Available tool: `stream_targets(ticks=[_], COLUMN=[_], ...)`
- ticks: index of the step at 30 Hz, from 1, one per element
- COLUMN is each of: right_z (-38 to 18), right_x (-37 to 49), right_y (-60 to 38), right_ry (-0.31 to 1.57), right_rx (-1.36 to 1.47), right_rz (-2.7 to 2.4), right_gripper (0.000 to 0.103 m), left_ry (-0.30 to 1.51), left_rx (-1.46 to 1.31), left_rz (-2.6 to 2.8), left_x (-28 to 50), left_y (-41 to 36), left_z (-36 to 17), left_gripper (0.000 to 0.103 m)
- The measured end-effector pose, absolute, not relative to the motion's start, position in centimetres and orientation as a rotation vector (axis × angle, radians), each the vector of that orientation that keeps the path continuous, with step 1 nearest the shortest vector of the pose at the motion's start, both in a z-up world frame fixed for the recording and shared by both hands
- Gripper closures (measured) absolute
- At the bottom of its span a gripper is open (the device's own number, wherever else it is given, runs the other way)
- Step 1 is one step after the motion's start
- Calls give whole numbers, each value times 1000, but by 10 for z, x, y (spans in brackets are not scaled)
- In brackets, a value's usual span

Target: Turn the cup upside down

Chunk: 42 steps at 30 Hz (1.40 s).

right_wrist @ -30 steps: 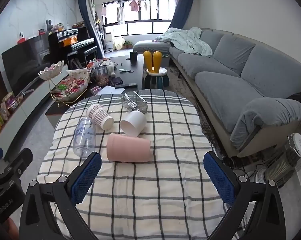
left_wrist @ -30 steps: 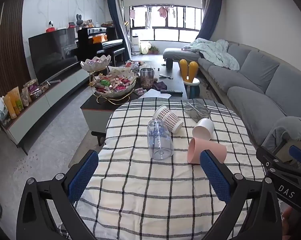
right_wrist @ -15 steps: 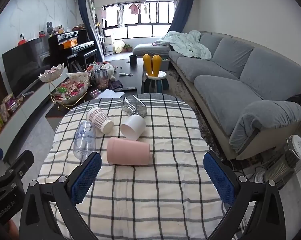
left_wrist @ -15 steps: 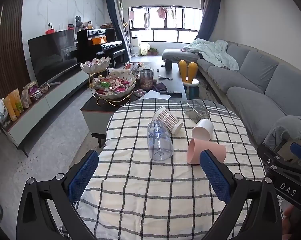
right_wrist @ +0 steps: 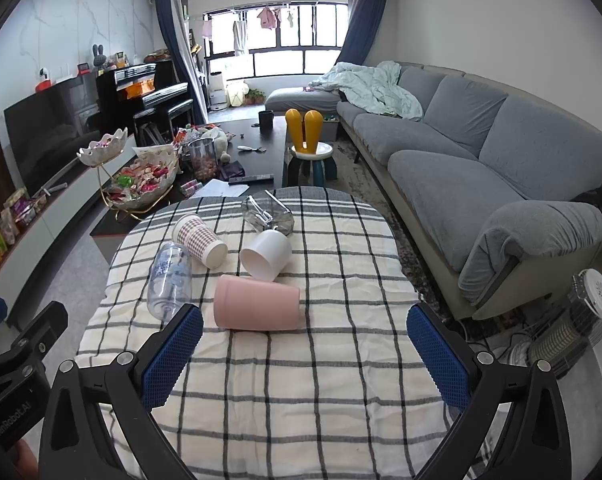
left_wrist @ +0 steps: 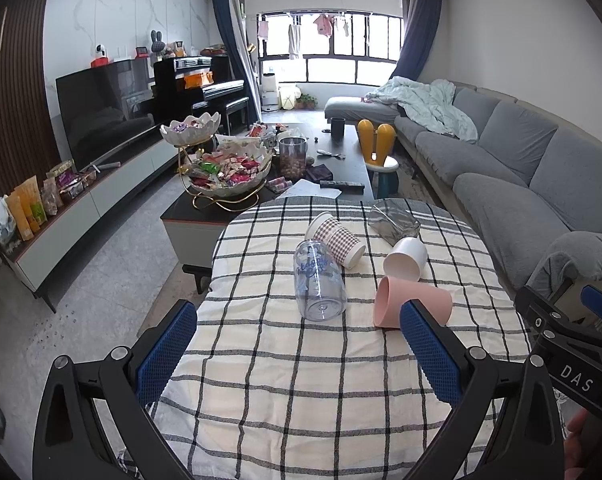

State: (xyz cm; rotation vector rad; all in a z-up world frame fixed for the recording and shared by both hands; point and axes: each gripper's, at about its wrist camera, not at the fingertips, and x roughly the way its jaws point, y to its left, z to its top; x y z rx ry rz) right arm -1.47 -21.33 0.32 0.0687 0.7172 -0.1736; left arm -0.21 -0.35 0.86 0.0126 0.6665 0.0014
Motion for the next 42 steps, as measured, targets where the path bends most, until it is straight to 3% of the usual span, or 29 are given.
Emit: stream_targets(ticks=[42], right_z=[2], right_x=[-12], right_y=[-213], right_ry=[724], right_rx=[77], right_rz=[-174], right_gripper=[1], left_ry=[668], left_rx=[14], left_rz=[-3], left_x=[-1], left_y=[-2], left_z=[4], left_gripper=[0])
